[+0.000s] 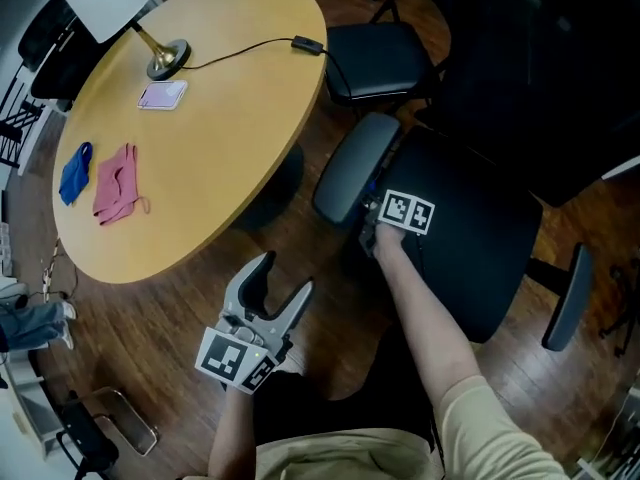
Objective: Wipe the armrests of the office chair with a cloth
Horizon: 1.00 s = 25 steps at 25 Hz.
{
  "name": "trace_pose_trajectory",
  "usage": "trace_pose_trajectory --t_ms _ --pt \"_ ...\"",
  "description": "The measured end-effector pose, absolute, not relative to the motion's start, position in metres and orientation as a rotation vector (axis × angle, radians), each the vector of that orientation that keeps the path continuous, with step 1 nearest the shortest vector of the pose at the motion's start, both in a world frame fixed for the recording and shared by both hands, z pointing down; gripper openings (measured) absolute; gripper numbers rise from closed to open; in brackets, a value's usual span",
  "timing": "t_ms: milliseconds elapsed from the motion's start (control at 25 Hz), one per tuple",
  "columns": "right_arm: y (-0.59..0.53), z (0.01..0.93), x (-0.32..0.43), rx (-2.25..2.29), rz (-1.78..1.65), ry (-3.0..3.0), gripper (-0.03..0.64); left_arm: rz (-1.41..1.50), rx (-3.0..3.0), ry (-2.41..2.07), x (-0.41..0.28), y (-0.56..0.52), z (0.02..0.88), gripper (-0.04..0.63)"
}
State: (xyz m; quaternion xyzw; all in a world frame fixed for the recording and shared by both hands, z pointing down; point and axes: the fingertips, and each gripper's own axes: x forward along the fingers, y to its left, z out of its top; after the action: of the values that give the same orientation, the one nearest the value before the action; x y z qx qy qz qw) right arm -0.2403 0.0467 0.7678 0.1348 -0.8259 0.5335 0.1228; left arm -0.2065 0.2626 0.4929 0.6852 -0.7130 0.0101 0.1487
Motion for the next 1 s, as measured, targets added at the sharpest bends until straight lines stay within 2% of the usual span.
trace_pose_trajectory --t_ms 120,280,520,720,880,1000 --pt "0.026 0.785 -0.242 0.479 1.582 -2.301 0.021 0.095 1.986 -2.077 -0.214 0.259 0.492 0.287" --pt "0.025 0.782 -0.255 0.459 1.434 -2.295 0.021 0.12 1.975 -2.105 -0.221 0.259 0.483 0.287" --pt "0.039 0.694 -0.25 0.153 1.438 -2.727 0.02 0.106 1.967 -2.079 -0.213 0.256 0.461 0.287" --pt "0.051 0.642 -0.245 -0.11 1.445 -2.82 0.006 0.053 1.953 -2.067 -0.212 0.25 0.446 0.287" --pt "0.037 0.636 -0.22 -0.015 1.523 -2.791 0.013 0.044 1.928 -2.041 -0.212 0.242 0.44 0.287" --pt "0.032 0.616 -0.175 0.125 1.437 -2.759 0.018 0.043 1.902 -2.018 -0.207 0.234 0.42 0.287"
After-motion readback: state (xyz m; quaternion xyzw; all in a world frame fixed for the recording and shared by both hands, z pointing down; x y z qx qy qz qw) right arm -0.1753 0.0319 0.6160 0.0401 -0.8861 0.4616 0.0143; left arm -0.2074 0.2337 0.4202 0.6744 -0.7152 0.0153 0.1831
